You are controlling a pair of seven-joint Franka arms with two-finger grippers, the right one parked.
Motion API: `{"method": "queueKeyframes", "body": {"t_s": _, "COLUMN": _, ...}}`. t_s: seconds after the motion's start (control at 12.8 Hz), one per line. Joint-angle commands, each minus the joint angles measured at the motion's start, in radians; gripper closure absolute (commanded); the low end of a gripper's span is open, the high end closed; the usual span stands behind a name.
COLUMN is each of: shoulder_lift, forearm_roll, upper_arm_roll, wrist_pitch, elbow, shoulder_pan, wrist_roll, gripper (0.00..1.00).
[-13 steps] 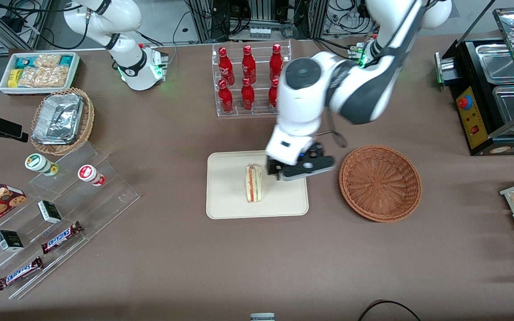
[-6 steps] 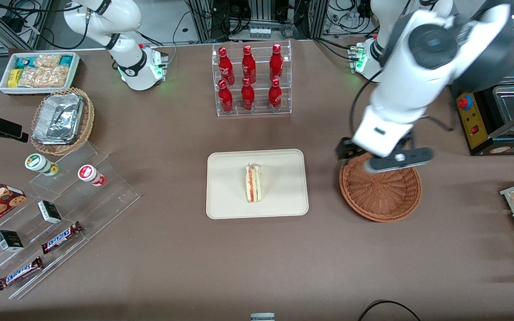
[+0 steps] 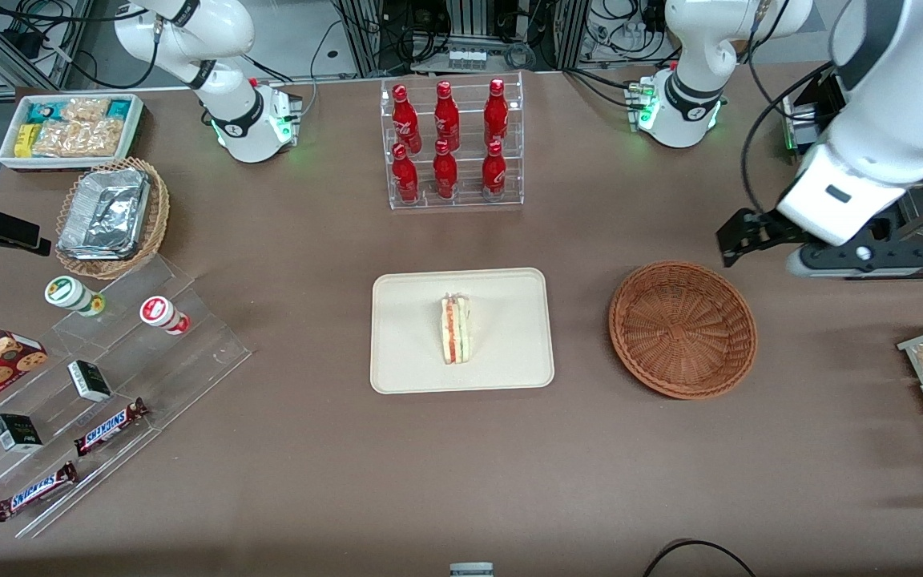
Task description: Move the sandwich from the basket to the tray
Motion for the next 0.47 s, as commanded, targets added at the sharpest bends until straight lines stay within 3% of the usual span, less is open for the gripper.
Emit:
{"method": "queueKeyframes", "body": {"t_s": 0.0, "shoulder_lift": -0.068, "forearm_roll": -0.019, "upper_arm_roll": 0.013, "wrist_pitch": -0.009, "elbow": -0.065, "shoulder_pan": 0.034, "wrist_roll": 0.092, "gripper": 0.0}}
{"method": "queueKeyframes", "body": {"t_s": 0.16, "shoulder_lift": -0.075, "forearm_roll": -0.023, "upper_arm_roll": 0.08, "wrist_pitch": -0.041, "elbow": -0.06, "shoulder_pan": 0.02, "wrist_roll": 0.167, "gripper": 0.0}}
{"method": "queueKeyframes", "body": {"t_s": 0.39, "shoulder_lift": -0.06, "forearm_roll": -0.023, "upper_arm_roll": 0.091, "wrist_pitch": -0.035, "elbow": -0.045, "shoulder_pan": 0.02, "wrist_roll": 0.183, "gripper": 0.0}}
